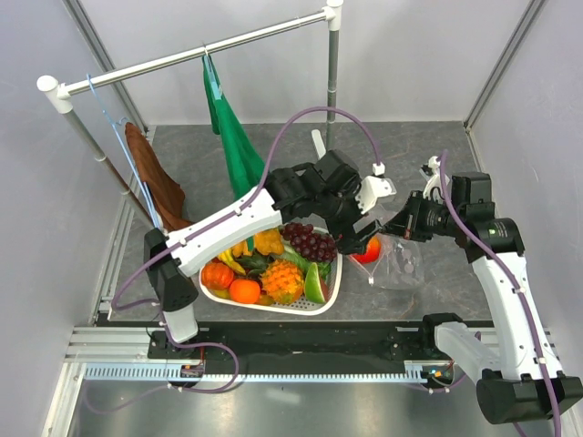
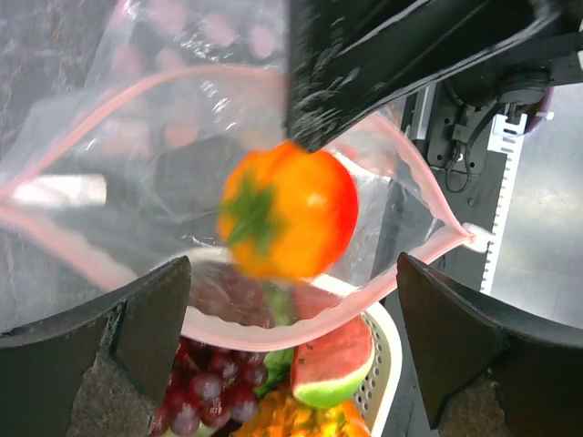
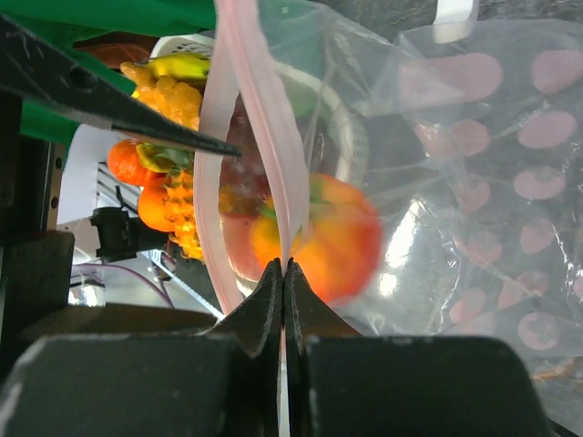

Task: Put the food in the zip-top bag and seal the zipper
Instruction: Place the fake fruit in the zipper food storage bag, then adjust the zipper food storage bag at the center of the board.

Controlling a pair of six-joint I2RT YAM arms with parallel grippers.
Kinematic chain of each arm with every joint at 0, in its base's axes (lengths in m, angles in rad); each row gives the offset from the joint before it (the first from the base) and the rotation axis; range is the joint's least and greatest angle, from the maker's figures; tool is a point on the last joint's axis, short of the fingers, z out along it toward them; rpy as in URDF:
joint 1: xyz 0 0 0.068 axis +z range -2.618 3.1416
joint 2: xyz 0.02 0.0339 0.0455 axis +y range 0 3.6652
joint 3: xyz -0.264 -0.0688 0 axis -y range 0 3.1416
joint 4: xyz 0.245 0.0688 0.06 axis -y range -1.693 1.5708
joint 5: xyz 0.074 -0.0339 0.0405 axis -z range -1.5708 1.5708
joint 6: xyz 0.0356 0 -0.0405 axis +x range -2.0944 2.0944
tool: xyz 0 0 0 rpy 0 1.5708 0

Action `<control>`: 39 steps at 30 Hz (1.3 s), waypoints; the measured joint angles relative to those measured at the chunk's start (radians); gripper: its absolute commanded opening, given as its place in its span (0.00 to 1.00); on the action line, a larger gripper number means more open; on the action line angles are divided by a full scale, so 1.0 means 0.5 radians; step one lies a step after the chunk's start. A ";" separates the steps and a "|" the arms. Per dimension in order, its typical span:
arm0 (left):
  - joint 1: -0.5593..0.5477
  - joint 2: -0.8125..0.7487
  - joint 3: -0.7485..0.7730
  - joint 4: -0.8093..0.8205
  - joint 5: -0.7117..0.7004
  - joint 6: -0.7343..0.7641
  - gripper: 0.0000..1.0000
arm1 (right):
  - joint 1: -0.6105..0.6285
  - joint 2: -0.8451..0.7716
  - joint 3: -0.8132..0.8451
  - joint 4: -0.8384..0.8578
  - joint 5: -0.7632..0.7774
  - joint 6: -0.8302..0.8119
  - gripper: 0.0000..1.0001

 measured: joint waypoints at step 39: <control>0.269 -0.197 -0.231 0.315 0.099 -0.784 0.09 | 0.000 -0.237 0.024 0.282 -0.088 0.434 0.00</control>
